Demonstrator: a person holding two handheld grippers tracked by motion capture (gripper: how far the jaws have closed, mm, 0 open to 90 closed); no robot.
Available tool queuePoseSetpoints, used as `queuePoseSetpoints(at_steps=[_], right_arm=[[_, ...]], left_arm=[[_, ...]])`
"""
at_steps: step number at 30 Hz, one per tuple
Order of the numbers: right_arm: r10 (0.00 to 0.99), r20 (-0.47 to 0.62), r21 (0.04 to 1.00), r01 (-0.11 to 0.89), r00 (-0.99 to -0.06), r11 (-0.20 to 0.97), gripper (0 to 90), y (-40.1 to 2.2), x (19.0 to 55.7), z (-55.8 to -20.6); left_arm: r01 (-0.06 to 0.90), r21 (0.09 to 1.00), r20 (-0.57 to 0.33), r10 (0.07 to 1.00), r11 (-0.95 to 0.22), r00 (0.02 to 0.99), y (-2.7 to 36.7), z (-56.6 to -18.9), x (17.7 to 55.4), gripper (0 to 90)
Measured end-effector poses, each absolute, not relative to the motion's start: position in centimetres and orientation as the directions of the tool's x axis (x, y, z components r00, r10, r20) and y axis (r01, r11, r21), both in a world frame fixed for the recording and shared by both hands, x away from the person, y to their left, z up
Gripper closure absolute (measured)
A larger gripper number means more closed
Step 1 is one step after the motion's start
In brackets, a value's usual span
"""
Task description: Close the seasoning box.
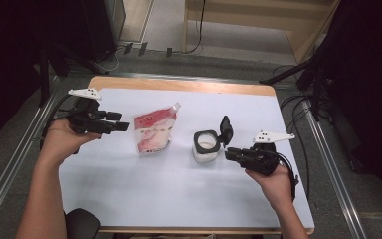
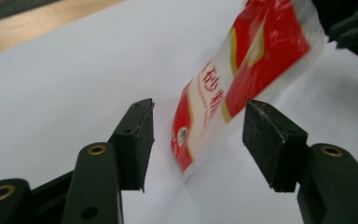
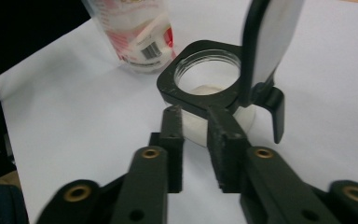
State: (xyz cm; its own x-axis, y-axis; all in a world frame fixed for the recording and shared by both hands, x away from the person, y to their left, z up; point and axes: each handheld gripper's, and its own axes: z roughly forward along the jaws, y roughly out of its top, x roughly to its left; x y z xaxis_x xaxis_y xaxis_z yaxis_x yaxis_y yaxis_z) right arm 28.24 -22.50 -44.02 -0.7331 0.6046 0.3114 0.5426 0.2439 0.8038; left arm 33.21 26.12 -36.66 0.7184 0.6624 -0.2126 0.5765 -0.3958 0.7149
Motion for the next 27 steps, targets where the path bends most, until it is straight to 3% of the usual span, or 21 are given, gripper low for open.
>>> queuePoseSetpoints(at_steps=[6,27], right_arm=[[0.636,0.342,0.790,0.579,-0.691,0.204,89.7,-23.3,29.2,-44.3],[0.688,0.358,0.784,0.603,-0.631,0.145,90.0,-23.6,33.4,-42.6]], left_arm=[[0.585,0.733,-0.217,0.695,-0.347,0.685,26.6,-37.5,33.4,43.8],[0.593,0.726,-0.220,0.699,-0.348,0.681,26.1,-39.6,34.2,41.8]])
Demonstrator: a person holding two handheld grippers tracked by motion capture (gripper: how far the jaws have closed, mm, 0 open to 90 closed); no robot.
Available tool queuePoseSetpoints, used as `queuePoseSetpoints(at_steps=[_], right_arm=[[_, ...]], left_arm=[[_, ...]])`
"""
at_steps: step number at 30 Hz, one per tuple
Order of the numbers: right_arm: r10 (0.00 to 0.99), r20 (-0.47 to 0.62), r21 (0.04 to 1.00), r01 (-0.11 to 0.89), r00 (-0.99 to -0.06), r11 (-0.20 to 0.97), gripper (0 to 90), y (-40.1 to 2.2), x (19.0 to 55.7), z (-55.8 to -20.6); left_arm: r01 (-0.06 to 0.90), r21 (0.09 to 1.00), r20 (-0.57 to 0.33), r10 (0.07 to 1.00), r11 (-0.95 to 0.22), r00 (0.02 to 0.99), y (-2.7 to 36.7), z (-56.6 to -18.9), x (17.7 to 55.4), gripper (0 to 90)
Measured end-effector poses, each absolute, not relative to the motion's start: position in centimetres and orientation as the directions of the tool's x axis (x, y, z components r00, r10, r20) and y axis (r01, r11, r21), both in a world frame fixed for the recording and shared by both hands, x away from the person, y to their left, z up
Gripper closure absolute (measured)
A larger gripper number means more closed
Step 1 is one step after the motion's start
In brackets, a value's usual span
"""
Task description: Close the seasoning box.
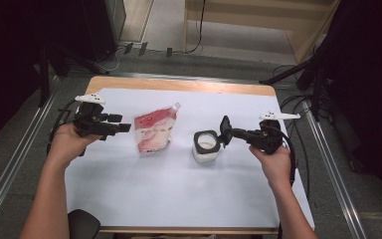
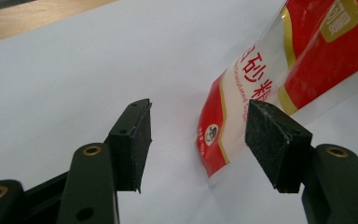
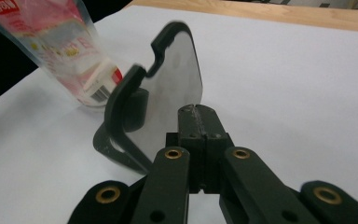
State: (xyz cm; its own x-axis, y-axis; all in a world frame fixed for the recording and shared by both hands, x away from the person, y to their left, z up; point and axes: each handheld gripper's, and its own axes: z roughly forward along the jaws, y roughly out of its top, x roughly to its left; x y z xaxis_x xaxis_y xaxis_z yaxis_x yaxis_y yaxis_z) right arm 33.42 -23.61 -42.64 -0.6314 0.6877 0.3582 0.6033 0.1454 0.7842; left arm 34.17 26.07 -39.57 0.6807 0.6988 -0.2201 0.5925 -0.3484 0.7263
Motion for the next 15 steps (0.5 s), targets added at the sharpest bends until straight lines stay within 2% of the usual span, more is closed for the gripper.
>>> queuePoseSetpoints(at_steps=[15], right_arm=[[0.679,0.342,0.807,0.573,-0.650,0.142,90.0,-22.3,34.6,-40.5]], left_arm=[[0.601,0.721,-0.218,0.709,-0.346,0.670,26.2,-39.7,34.3,42.2]])
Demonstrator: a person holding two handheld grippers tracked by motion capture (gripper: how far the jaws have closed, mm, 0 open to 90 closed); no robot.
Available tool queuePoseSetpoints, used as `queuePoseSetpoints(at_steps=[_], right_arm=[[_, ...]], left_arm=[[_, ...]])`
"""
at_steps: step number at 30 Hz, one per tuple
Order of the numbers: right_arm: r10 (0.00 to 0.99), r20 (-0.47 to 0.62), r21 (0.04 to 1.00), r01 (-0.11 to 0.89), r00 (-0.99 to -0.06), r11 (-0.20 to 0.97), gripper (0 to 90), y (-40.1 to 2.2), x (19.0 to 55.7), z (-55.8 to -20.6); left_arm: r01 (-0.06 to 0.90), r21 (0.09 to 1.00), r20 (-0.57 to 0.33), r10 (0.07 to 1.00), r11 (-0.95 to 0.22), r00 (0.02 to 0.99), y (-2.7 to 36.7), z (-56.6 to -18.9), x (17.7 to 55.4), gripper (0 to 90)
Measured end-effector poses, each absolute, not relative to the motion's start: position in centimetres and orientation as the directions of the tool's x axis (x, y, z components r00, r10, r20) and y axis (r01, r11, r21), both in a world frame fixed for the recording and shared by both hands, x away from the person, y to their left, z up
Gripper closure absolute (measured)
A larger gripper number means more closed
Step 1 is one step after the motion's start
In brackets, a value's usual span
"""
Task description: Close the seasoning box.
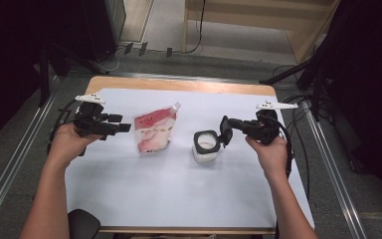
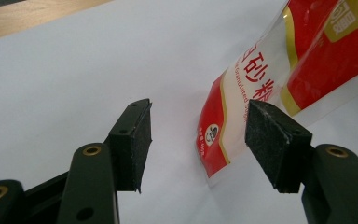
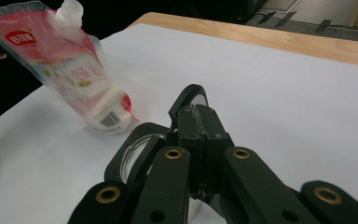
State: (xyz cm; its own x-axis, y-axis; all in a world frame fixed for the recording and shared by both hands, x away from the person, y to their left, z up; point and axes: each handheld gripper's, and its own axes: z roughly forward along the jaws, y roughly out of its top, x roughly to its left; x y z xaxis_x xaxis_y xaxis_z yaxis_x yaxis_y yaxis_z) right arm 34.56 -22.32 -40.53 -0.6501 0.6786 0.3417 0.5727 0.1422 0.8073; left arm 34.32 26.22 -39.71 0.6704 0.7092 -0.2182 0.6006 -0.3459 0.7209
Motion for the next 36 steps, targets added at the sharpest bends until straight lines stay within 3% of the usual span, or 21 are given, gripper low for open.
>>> queuePoseSetpoints(at_steps=[36], right_arm=[[0.633,0.335,0.803,0.563,-0.698,0.195,89.8,-18.7,33.1,-40.8]], left_arm=[[0.611,0.716,-0.222,0.720,-0.337,0.658,26.3,-40.0,34.4,41.5]])
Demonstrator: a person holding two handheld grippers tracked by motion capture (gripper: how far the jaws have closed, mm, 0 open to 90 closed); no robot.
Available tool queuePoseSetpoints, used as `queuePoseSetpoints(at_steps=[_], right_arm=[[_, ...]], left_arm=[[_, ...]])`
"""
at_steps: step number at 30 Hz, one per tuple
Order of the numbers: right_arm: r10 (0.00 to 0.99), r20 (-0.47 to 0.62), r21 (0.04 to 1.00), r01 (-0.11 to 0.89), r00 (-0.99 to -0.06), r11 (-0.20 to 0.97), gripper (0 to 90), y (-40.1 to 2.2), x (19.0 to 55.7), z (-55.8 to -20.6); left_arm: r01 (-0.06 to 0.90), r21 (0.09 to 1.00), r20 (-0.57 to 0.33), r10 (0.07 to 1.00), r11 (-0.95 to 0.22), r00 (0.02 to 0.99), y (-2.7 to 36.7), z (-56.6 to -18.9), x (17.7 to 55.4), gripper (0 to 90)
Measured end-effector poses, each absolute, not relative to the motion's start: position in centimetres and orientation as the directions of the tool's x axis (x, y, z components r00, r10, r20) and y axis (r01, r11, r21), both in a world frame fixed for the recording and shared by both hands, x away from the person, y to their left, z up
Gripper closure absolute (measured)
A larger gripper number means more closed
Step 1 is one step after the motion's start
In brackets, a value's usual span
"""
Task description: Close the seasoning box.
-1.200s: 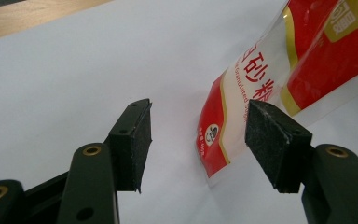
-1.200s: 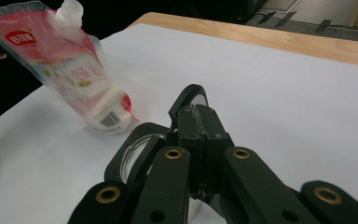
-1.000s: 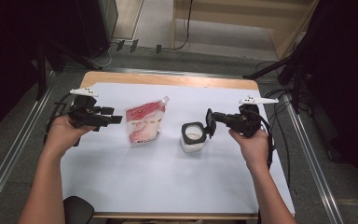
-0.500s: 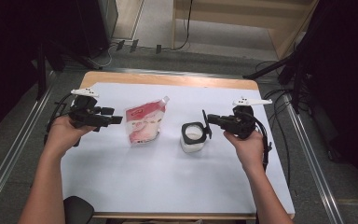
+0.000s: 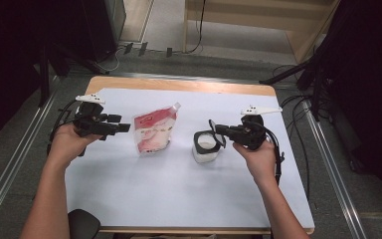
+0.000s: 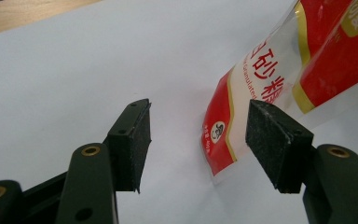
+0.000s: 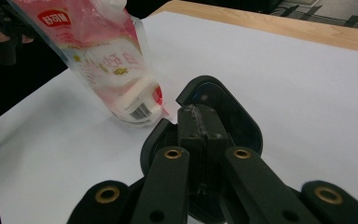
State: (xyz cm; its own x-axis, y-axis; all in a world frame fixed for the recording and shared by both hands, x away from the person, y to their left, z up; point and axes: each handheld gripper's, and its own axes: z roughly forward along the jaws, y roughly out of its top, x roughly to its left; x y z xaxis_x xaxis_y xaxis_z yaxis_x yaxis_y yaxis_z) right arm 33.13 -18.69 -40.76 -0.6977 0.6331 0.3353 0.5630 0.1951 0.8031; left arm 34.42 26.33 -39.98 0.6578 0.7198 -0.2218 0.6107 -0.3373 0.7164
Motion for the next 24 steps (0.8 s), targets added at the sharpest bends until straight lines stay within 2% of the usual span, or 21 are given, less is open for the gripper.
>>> queuePoseSetpoints(at_steps=[24], right_arm=[[0.598,0.321,0.788,0.557,-0.735,0.262,89.5,-16.0,32.7,-42.5]], left_arm=[[0.625,0.708,-0.245,0.716,-0.328,0.654,26.7,-40.4,34.7,41.3]])
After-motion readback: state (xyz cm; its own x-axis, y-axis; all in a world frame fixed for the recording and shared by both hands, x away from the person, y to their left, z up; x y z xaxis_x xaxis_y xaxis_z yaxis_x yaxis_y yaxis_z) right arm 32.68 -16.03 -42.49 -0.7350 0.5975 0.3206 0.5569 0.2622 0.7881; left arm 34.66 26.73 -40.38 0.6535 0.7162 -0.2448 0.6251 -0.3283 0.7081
